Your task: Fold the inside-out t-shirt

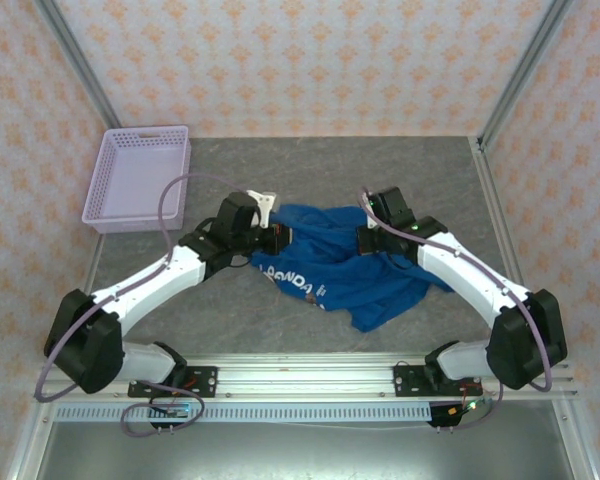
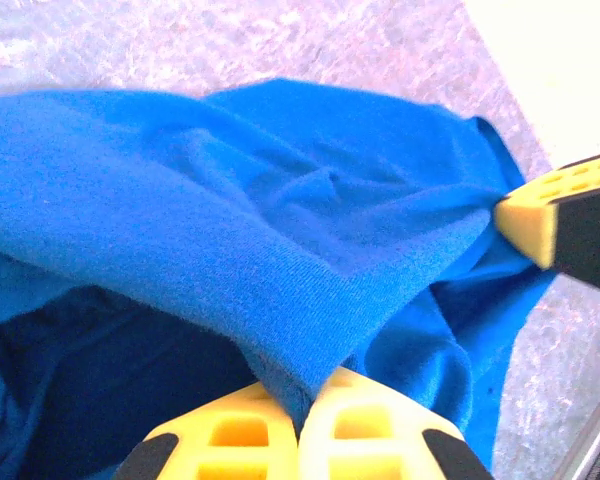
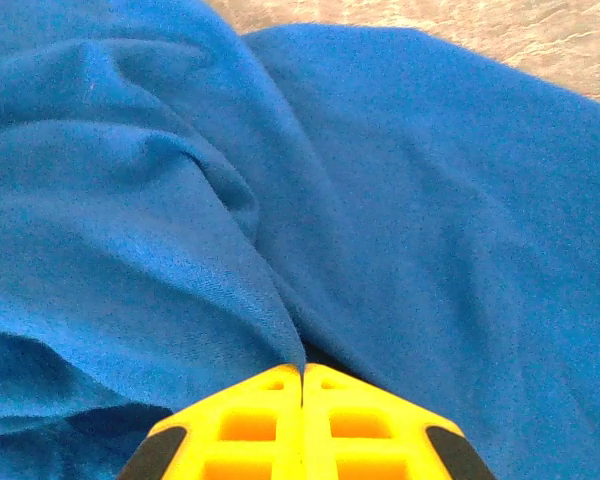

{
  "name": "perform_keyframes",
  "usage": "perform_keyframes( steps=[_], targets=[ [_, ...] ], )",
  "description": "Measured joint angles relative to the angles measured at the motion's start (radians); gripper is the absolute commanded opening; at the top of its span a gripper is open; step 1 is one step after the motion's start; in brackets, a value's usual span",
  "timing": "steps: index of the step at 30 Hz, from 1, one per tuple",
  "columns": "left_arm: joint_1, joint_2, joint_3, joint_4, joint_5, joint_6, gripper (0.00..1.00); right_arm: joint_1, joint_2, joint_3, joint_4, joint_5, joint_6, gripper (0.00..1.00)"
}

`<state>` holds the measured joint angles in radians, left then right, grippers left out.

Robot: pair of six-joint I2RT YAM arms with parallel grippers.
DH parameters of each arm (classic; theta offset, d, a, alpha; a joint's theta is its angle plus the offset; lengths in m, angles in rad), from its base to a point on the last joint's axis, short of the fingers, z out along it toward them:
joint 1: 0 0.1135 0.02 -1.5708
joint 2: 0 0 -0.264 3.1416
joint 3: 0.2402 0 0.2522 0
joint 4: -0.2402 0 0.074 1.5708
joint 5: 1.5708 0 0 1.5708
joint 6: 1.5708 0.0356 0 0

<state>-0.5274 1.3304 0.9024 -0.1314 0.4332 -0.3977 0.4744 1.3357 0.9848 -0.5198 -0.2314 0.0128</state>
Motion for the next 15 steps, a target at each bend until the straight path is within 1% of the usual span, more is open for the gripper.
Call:
perform_keyframes(
  steps=[2, 3, 4, 5, 8, 9, 11, 13, 15],
  targets=[
    [0.0, -0.004, 0.0, -0.031, -0.042, -0.01, 0.08, 0.0, 0.0, -0.027, 0.031, -0.056, -0.003, 0.0],
    [0.0, 0.0, 0.0, -0.052, -0.071, -0.014, 0.14, 0.0, 0.0, -0.042, 0.05, -0.092, -0.002, 0.0],
    [0.0, 0.006, 0.0, -0.079, -0.107, -0.016, 0.25, 0.0, 0.0, -0.059, 0.068, -0.132, 0.002, 0.0],
    [0.0, 0.015, 0.0, -0.106, -0.154, -0.019, 0.34, 0.0, 0.0, -0.076, 0.091, -0.176, 0.01, 0.0],
    [-0.001, 0.023, -0.012, -0.15, -0.258, -0.001, 0.55, 0.0, 0.0, -0.097, 0.125, -0.264, 0.039, 0.0],
    [-0.005, 0.017, -0.023, -0.149, -0.282, 0.01, 0.6, 0.0, 0.0, -0.097, 0.133, -0.278, 0.045, 0.0],
    [-0.038, -0.022, -0.063, -0.138, -0.333, 0.042, 0.66, 0.0, 0.0, -0.095, 0.144, -0.298, 0.06, 0.0],
    [-0.096, -0.07, -0.103, -0.114, -0.349, 0.086, 0.67, -0.003, 0.0, -0.094, 0.147, -0.31, 0.077, 0.0],
    [-0.15, -0.086, -0.116, -0.088, -0.344, 0.124, 0.66, -0.01, 0.005, -0.089, 0.147, -0.319, 0.095, 0.0]
  ],
)
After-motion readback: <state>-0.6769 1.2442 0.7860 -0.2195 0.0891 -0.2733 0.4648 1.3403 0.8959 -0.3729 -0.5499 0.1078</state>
